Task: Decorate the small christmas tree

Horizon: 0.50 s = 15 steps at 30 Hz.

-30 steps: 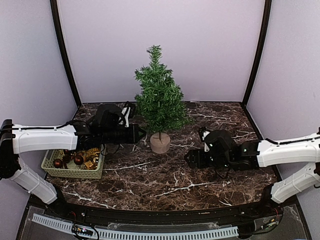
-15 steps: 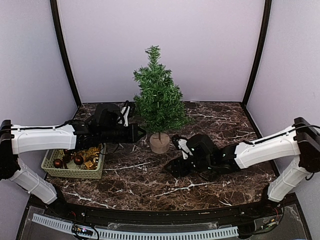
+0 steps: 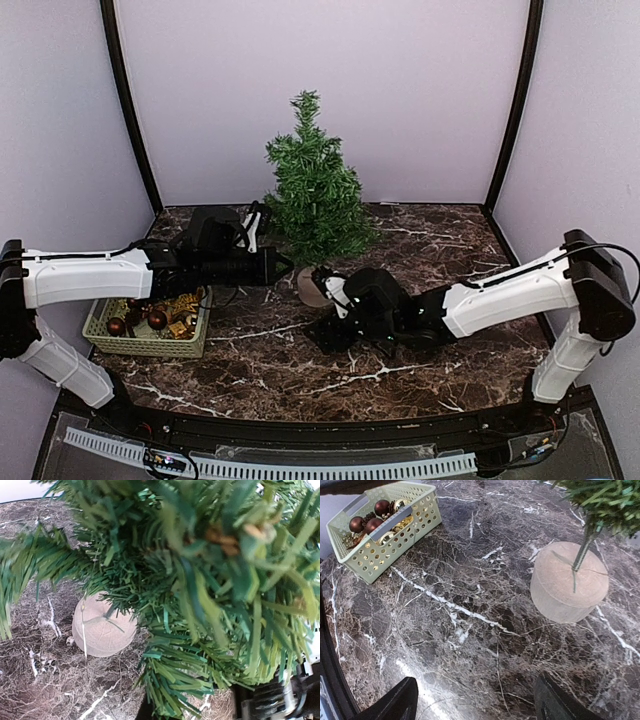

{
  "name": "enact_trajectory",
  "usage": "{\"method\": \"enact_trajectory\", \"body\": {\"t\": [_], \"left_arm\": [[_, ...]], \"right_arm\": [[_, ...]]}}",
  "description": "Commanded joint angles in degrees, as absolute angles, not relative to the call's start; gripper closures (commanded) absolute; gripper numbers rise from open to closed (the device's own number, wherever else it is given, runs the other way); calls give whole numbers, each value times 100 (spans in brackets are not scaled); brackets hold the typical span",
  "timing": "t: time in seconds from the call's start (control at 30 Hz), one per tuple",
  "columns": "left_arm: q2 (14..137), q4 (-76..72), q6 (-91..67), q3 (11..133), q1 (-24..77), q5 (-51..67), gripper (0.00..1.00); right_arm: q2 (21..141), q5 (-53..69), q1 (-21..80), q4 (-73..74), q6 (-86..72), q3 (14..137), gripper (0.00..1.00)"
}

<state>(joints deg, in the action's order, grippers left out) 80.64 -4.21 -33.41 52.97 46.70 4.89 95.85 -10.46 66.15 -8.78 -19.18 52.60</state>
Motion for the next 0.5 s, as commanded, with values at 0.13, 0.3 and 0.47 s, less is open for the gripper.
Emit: {"method": "enact_trajectory", "body": {"t": [0.13,0.3,0.47], "left_arm": [[7876,-696,-3201,5273,4633,650,100],[7875,-752,-3186,5271,4630,677,100],[7833,-764,-3144,5265,4632,662,100]], "right_arm": [[8061,-2332,6743,779,-2531,5183,17],[7850,-2682,7035,1477,-2815,5722,20],[8623,-2827,7482,1326,-3189,6292,36]]}}
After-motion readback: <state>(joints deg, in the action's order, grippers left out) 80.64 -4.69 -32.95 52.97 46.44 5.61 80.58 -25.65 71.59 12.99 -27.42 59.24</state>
